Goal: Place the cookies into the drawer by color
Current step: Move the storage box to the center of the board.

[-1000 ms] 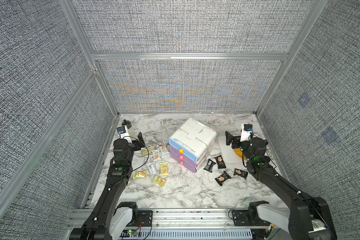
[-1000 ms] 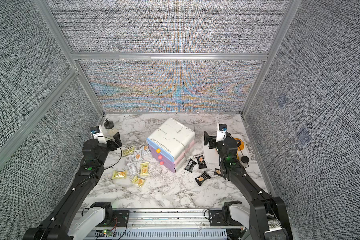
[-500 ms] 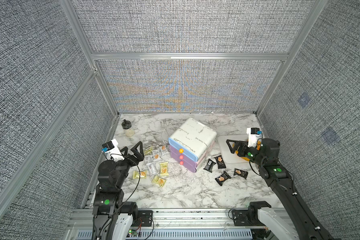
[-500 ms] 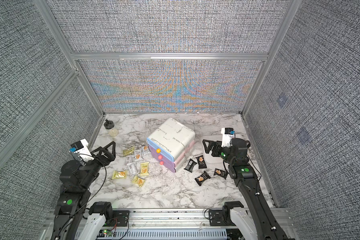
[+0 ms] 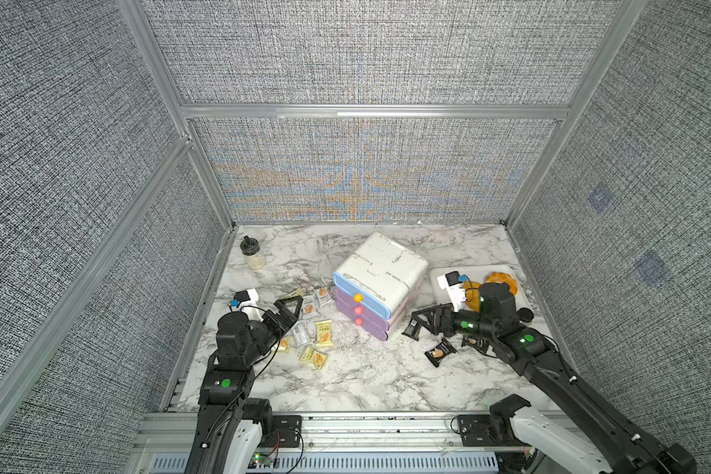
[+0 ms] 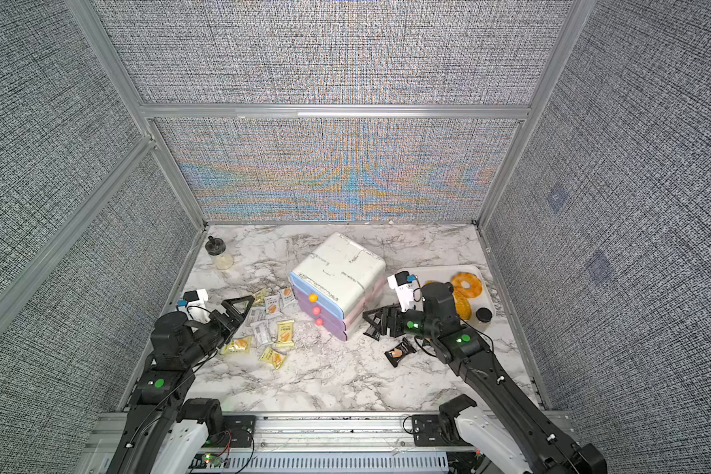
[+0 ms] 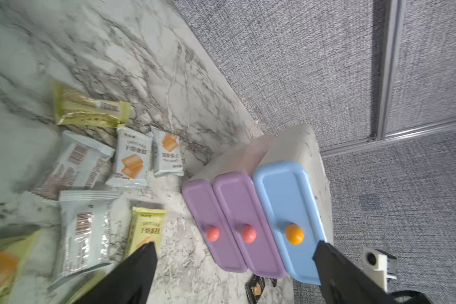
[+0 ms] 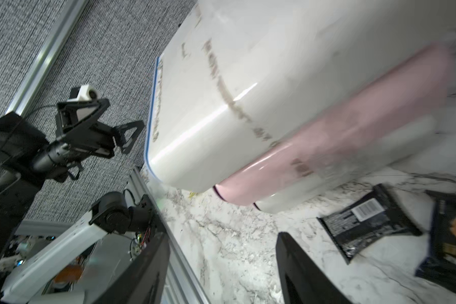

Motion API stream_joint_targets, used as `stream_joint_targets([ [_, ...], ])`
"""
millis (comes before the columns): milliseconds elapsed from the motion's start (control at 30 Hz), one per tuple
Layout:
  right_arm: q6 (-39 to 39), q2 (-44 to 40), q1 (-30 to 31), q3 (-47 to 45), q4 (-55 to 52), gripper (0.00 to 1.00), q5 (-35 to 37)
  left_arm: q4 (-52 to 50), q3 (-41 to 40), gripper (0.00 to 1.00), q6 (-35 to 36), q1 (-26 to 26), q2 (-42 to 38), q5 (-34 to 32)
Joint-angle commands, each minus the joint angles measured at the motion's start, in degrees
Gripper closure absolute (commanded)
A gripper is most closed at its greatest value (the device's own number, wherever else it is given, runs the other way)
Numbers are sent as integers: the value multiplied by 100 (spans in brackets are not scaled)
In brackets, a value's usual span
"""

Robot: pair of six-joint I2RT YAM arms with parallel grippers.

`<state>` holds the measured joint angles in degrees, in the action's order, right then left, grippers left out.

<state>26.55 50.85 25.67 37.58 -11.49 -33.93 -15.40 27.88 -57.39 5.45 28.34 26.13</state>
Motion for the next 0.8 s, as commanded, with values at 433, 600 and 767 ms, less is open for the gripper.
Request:
stream_joint_targets([
  [433,-175,2520,154,1959,874,35,1553,1452,271,1,-441,2273,1320,-909],
  [600,-288,3423,-160,2657,901,35,1556,1602,515,4,-300,2841,1893,-1339],
  [767,-212,4243,-593,3190,1017,35,1228,1803,847,12,-200,3119,2525,-1629],
])
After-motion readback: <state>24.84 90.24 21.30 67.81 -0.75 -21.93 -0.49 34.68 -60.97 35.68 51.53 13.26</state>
